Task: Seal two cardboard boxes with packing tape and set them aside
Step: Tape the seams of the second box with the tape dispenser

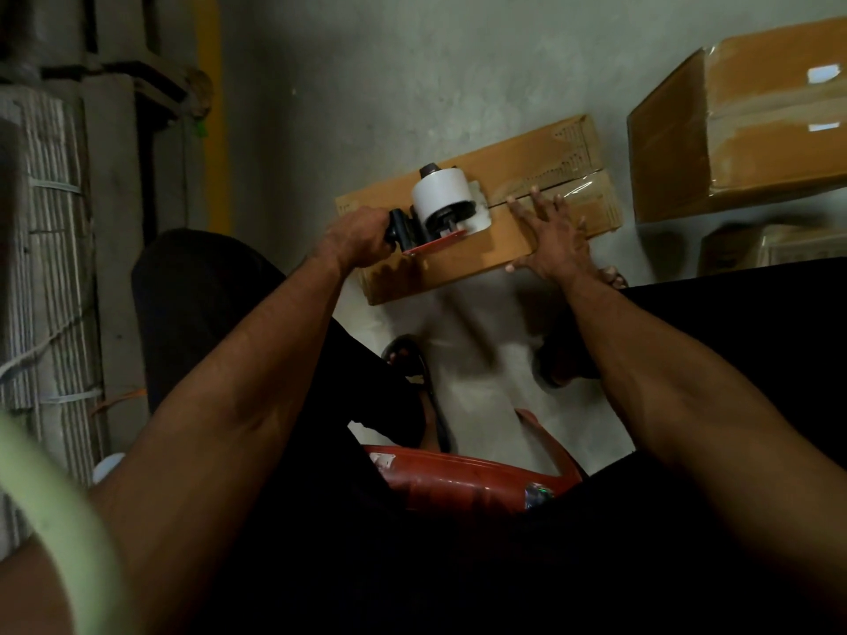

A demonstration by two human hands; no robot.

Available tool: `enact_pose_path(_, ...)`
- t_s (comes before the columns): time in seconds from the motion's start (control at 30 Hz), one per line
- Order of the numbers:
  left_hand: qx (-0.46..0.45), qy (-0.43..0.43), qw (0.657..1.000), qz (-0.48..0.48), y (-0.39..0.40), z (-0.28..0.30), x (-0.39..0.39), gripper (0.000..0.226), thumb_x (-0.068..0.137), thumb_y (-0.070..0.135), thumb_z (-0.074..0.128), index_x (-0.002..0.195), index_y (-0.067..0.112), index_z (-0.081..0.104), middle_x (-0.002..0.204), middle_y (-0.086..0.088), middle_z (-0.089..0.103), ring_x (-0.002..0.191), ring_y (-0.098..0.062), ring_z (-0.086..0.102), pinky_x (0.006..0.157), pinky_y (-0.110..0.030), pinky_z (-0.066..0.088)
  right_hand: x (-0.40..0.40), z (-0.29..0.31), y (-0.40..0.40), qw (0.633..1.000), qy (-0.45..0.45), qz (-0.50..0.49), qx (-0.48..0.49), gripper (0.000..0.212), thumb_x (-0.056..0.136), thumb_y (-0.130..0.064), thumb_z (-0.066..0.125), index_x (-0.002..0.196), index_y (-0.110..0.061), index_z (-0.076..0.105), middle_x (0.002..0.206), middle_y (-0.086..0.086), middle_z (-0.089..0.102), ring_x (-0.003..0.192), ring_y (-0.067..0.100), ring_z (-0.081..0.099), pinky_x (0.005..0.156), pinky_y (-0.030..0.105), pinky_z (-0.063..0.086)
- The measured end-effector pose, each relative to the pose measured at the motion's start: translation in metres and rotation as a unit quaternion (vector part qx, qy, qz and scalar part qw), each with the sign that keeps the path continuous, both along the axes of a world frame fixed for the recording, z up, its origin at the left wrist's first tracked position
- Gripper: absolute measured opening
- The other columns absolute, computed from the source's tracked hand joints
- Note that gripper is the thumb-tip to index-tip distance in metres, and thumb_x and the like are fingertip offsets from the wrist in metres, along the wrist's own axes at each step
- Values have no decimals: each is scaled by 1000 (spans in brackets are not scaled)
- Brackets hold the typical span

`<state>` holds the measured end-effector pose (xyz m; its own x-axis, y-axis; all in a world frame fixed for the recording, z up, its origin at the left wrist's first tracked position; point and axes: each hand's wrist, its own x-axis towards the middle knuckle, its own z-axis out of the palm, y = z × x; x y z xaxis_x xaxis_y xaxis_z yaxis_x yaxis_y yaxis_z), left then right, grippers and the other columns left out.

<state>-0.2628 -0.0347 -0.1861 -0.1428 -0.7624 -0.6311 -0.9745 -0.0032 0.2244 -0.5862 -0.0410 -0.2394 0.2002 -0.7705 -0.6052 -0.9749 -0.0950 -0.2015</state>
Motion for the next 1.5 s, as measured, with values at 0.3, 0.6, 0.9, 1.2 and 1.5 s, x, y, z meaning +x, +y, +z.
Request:
enact_pose_path(0.3, 29, 22, 999, 0, 0, 4, 3, 22, 93, 20, 65, 109, 4, 65, 105, -20, 68, 90, -36, 62, 71, -34, 40, 50, 0, 21, 993, -21, 92, -67, 120, 64, -54, 86, 160, -28, 19, 170, -2, 9, 156, 31, 10, 121, 62, 17)
enact_pose_path(0.6, 99, 92, 988, 71, -8, 9, 1, 12, 90, 18, 65, 97, 10, 60, 82, -9, 64, 69, -25, 65, 59, -34, 53, 38, -6, 15, 985, 5, 142, -96, 121, 66, -82, 67, 161, -34, 12, 170, -9, 5, 157, 29, -6, 122, 64, 1)
enact_pose_path(0.9, 43, 124, 987, 96, -1, -2, -28, 31, 91, 20, 67, 114, 0, 66, 110, -20, 69, 103, -33, 65, 73, -26, 38, 8, 11, -35, 974, 95, 164, -121, 112, 72, -85, 59, 161, -36, 13, 171, -6, 3, 155, 35, -15, 117, 73, 0)
enact_pose_path(1.2, 33, 152, 977, 145, -13, -7, -44, 33, 72, 41, 43, 88, 13, 51, 93, -21, 65, 78, -30, 57, 64, -32, 36, 27, 15, -37, 990, -21, 128, -50, 102, 70, -52, 86, 155, -22, 37, 166, 11, 22, 156, 35, 4, 121, 62, 8)
enact_pose_path(1.5, 25, 143, 978, 153, -10, -2, -34, 38, 83, 32, 53, 105, 1, 57, 107, -24, 65, 85, -31, 57, 66, -37, 41, 34, 5, -38, 995, -16, 92, -21, 110, 68, -61, 84, 158, -31, 28, 170, 2, 8, 157, 29, -2, 121, 66, 8)
